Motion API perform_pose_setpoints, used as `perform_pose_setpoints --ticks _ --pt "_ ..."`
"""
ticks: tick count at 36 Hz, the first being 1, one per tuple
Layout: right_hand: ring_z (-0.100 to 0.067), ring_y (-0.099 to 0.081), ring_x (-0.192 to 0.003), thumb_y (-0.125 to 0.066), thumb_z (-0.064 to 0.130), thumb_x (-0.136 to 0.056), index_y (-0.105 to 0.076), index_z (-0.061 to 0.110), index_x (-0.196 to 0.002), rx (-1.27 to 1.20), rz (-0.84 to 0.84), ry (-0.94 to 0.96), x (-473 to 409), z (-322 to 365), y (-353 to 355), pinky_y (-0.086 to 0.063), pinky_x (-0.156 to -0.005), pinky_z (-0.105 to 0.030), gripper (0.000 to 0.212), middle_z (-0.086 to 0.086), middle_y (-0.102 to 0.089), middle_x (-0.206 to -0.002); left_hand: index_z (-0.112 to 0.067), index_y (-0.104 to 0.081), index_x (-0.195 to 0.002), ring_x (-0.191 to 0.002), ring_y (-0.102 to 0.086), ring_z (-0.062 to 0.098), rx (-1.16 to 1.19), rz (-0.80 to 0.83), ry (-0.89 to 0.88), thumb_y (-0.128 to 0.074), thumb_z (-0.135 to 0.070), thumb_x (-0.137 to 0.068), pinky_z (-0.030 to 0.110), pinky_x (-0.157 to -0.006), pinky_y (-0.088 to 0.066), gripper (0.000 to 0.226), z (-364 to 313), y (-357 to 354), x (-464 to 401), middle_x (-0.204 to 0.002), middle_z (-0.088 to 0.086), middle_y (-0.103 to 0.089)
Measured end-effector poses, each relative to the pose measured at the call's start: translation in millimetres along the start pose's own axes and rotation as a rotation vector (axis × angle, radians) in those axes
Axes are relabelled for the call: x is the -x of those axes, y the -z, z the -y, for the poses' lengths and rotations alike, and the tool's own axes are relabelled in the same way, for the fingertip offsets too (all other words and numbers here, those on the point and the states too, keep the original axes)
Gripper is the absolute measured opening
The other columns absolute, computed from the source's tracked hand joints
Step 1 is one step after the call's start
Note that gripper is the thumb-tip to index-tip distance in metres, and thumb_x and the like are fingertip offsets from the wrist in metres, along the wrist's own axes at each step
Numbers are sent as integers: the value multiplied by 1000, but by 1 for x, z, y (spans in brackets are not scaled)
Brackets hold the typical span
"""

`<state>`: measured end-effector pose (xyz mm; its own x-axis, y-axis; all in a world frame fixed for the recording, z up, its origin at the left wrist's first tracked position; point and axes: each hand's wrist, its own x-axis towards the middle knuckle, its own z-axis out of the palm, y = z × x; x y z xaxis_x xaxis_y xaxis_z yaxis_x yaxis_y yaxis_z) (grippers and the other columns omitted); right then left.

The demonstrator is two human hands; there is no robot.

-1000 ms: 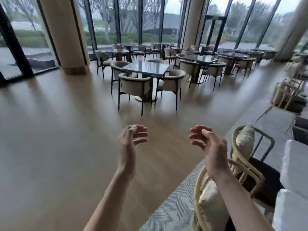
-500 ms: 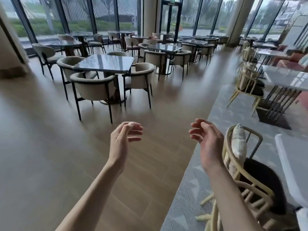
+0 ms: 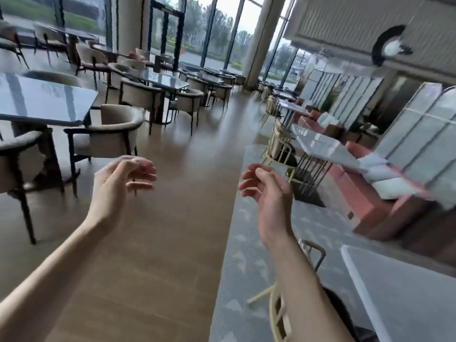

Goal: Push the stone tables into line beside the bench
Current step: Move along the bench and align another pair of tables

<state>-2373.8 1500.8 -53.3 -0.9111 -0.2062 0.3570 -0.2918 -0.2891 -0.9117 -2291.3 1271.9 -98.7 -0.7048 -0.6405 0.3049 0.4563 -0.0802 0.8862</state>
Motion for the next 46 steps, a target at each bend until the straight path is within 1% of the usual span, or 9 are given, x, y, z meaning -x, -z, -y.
perform_pose_setpoints --ticks 3,6,10,15,21,29,35,41,46 --pt "-19 -61 -64 -53 14 -87 -69 9 -89 28 -60 20 -59 -12 -24 -48 -57 -25 17 -6 -69 -76 -15 -70 -74 -67 -69 16 74 105 20 -48 -19 -83 25 -62 -57 24 17 -28 -81 -72 0 -72" --pt "-18 -61 -63 -49 8 -93 -69 9 -88 24 -136 38 -117 -24 -42 -47 -58 -26 20 -6 -68 -76 -13 -70 -75 -69 -68 17 102 179 47 -49 -14 -88 29 -64 -57 24 29 -59 -152 -71 2 -71" --pt "-19 -63 -65 -53 19 -85 -71 9 -89 20 -234 85 -194 -33 -54 -49 -58 -27 20 -8 -69 -77 -11 -70 -77 -73 -65 22 145 278 73 -51 -22 -82 32 -66 -54 22 36 -103 -235 -74 7 -70" --pt "-20 -63 -62 -54 20 -81 -70 9 -86 21 -326 156 -300 -55 -55 -48 -54 -25 20 -7 -68 -73 -10 -71 -79 -73 -65 21 169 409 88 -50 -24 -83 33 -67 -53 24 70 -156 -342 -76 8 -71" --pt "-20 -63 -63 -53 17 -85 -70 9 -85 58 -336 202 -413 -103 -52 -49 -54 -25 19 -5 -69 -72 -9 -71 -79 -70 -66 22 211 466 52 -52 -22 -84 31 -63 -55 24 130 -205 -455 -74 9 -70" --pt "-20 -62 -63 -50 9 -92 -70 8 -84 -12 -385 182 -615 -189 -9 -47 -56 -29 22 -7 -67 -73 -12 -72 -73 -71 -67 25 126 473 81 -52 -22 -82 38 -67 -53 24 243 -284 -615 -80 14 -70" --pt "-21 -63 -64 -51 7 -93 -72 11 -83 21 -409 152 -743 -227 31 -49 -56 -28 24 -8 -68 -74 -18 -74 -69 -71 -67 23 76 466 79 -52 -22 -81 35 -66 -55 25 310 -349 -731 -77 11 -70" --pt "-20 -62 -61 -49 6 -95 -68 5 -84 58 -429 133 -872 -267 95 -47 -54 -27 22 -8 -66 -70 -19 -74 -68 -72 -67 23 117 502 109 -53 -23 -80 32 -65 -55 25 392 -456 -825 -77 10 -69" --pt "-21 -62 -65 -51 10 -94 -71 12 -79 139 -448 136 -983 -302 161 -50 -55 -26 25 -10 -67 -75 -18 -73 -69 -72 -67 24 167 549 155 -54 -22 -80 32 -65 -54 23 469 -571 -890 -78 9 -71"
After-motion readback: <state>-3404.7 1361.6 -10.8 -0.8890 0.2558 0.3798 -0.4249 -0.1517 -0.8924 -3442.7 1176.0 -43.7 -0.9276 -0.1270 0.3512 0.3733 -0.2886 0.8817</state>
